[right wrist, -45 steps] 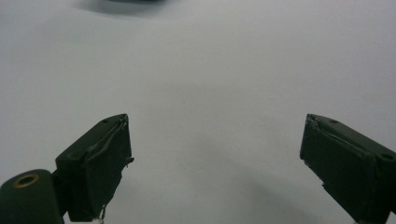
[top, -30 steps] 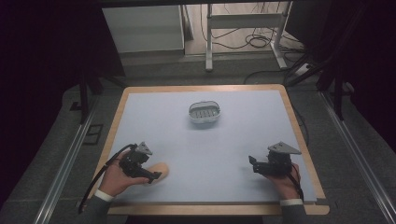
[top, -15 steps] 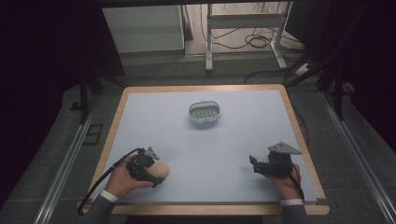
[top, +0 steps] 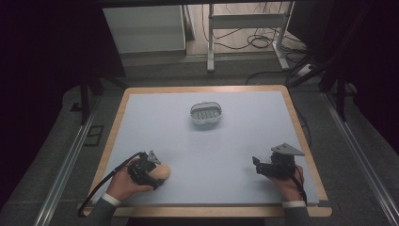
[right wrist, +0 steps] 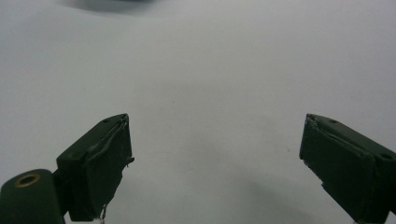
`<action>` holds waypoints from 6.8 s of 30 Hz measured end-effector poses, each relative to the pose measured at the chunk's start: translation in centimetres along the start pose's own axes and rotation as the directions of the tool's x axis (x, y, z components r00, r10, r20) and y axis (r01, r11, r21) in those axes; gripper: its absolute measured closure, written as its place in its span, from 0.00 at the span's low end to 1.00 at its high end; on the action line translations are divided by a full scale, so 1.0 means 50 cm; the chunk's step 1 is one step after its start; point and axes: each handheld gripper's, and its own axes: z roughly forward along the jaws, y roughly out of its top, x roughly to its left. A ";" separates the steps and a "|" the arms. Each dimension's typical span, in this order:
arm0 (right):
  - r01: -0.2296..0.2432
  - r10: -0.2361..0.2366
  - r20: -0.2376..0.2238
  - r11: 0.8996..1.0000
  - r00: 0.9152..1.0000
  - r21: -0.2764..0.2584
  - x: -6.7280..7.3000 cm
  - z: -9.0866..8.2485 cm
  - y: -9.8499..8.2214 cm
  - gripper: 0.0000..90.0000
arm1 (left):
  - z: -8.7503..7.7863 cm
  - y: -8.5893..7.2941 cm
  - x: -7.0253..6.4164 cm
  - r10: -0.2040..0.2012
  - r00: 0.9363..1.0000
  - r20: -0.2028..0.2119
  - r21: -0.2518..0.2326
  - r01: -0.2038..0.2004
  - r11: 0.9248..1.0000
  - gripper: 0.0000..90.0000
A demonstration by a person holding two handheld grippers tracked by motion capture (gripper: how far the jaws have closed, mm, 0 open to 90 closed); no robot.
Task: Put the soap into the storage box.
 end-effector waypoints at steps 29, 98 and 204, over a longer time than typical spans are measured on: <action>-0.009 0.009 0.006 1.000 1.000 -0.011 -0.003 -0.004 0.002 0.10 | -0.018 0.010 0.024 0.008 0.999 0.040 -0.018 -0.007 1.000 0.36; -0.034 0.034 0.007 0.999 0.999 -0.001 -0.014 -0.005 0.001 0.10 | -0.070 0.088 0.078 0.002 1.000 0.001 -0.091 -0.002 0.996 0.36; -0.023 0.023 0.013 1.000 1.000 0.005 -0.011 -0.020 -0.006 0.10 | -0.032 0.299 0.144 0.102 0.994 -0.026 -0.065 -0.103 0.993 0.36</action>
